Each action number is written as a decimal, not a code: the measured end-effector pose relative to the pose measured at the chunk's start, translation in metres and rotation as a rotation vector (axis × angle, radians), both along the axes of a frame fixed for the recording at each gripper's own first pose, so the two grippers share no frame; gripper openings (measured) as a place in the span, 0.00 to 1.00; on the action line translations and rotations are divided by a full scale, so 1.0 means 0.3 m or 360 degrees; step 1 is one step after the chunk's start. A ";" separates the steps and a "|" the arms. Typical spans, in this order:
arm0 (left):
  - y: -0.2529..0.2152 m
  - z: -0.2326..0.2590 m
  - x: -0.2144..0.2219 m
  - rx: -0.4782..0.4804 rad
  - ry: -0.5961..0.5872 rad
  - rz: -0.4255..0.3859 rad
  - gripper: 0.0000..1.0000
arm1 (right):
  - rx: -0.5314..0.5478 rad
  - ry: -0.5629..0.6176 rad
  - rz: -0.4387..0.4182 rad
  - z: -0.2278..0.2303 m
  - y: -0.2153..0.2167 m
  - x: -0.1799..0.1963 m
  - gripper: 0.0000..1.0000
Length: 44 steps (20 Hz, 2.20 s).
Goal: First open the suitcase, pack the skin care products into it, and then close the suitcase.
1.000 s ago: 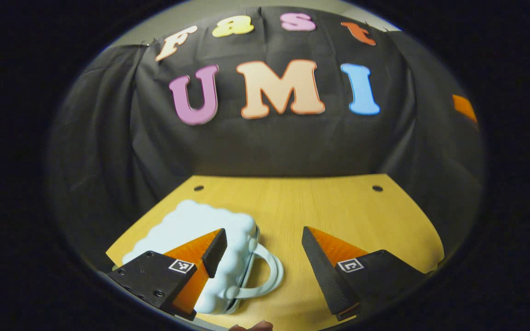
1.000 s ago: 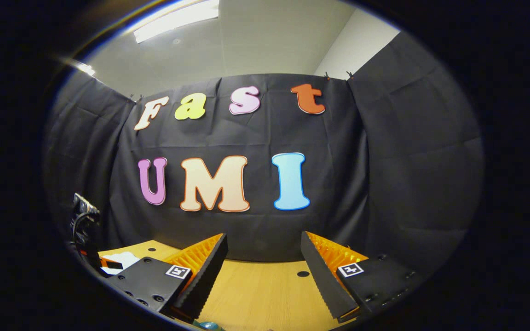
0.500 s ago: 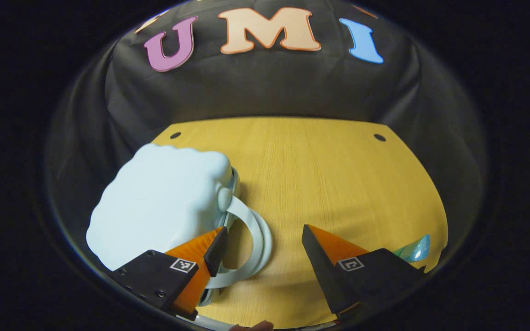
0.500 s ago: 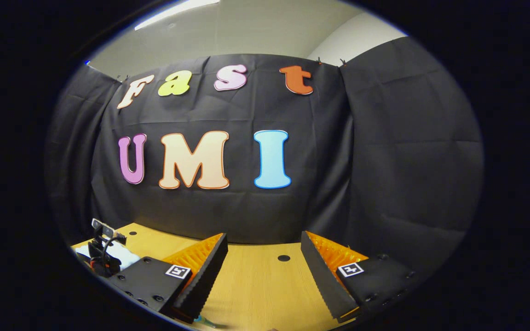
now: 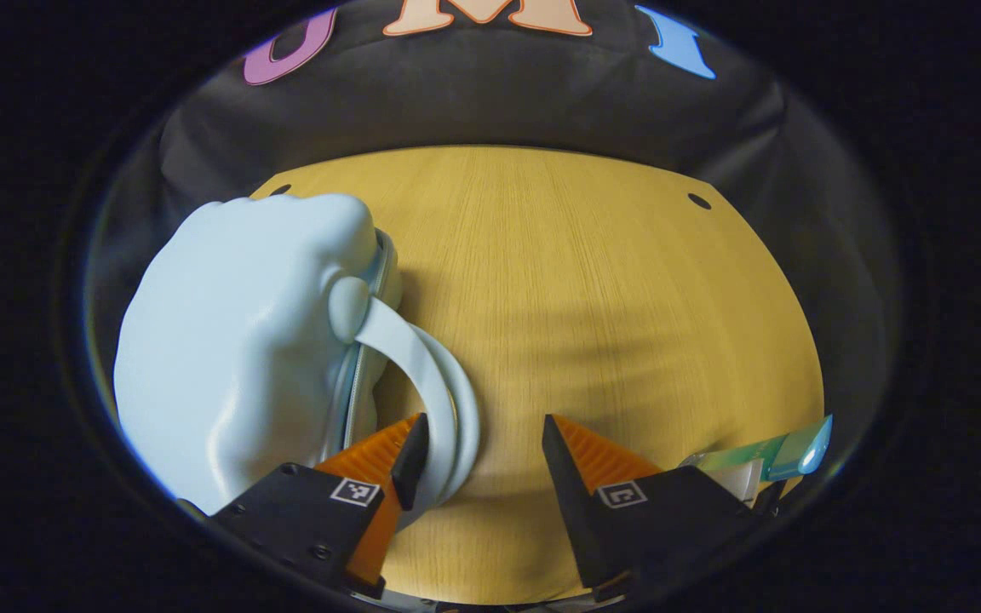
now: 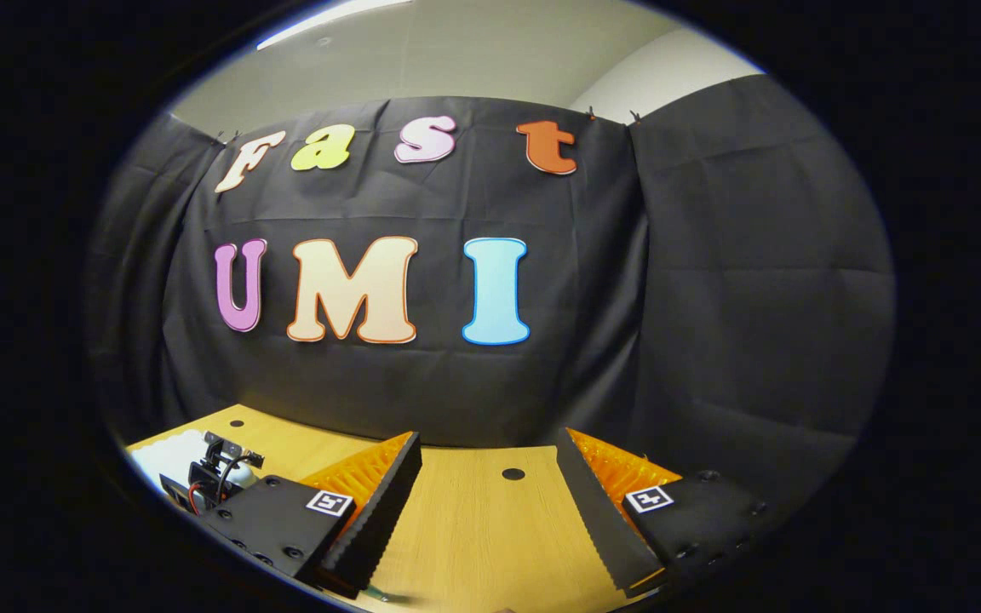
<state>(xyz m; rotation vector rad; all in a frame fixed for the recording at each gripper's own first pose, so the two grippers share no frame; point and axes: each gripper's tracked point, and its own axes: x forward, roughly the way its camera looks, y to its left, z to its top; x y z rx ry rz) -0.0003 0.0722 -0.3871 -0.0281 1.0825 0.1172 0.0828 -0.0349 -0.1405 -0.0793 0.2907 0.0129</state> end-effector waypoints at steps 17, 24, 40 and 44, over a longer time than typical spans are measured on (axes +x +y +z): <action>0.003 0.185 0.019 -0.0128 -0.0111 -0.0116 0.00 | 0.0044 -0.0079 0.0012 0.018 0.018 -0.035 1.00; 0.034 0.380 0.037 -0.0204 -0.0242 -0.0112 0.00 | 0.0104 -0.0077 0.0033 0.007 0.052 -0.037 1.00; 0.769 0.865 0.049 0.0177 -0.0627 -0.0073 0.00 | 0.0112 -0.0128 0.0151 0.029 0.449 -0.023 1.00; 0.962 0.877 0.054 0.0264 -0.0652 -0.0028 0.00 | 0.0120 -0.0124 0.0136 0.025 0.562 -0.022 1.00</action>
